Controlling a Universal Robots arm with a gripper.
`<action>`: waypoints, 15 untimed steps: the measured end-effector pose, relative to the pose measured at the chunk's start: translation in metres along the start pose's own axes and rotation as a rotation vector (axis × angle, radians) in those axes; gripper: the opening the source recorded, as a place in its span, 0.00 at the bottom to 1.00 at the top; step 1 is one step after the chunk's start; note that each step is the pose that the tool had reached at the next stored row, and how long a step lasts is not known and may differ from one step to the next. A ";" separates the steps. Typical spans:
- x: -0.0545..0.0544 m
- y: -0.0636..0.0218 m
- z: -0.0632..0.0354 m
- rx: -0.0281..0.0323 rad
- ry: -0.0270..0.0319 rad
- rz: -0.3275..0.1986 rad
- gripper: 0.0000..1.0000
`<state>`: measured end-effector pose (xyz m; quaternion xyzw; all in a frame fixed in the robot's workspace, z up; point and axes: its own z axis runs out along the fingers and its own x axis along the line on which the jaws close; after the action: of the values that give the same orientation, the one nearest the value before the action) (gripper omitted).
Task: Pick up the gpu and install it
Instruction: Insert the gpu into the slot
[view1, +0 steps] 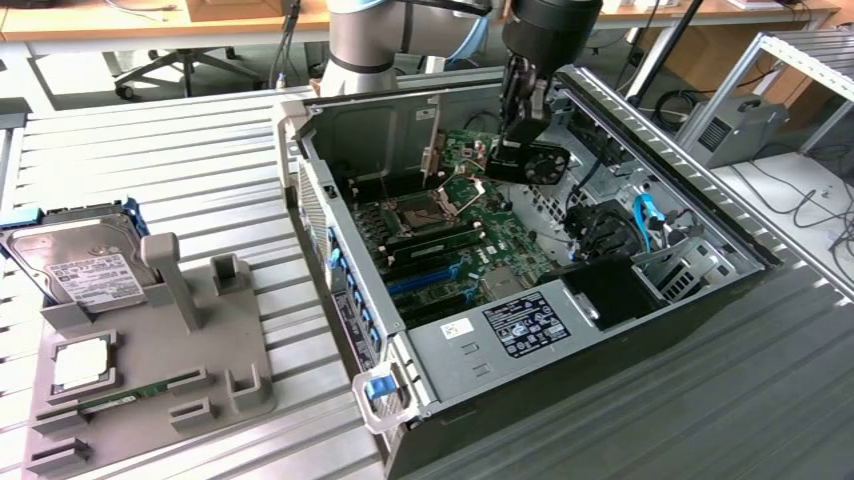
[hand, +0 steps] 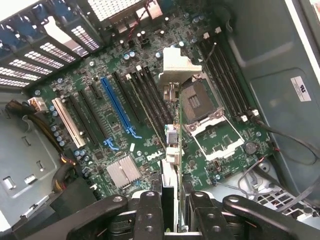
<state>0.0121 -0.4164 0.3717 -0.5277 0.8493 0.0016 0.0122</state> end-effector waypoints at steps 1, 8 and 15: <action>0.000 0.0000 0.0000 -0.0002 -0.0001 -0.008 0.26; 0.000 0.0000 0.0001 -0.0015 -0.0007 -0.068 0.26; 0.000 0.0000 0.0003 -0.0031 -0.0014 -0.137 0.26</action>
<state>0.0121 -0.4164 0.3714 -0.5845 0.8113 0.0024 0.0121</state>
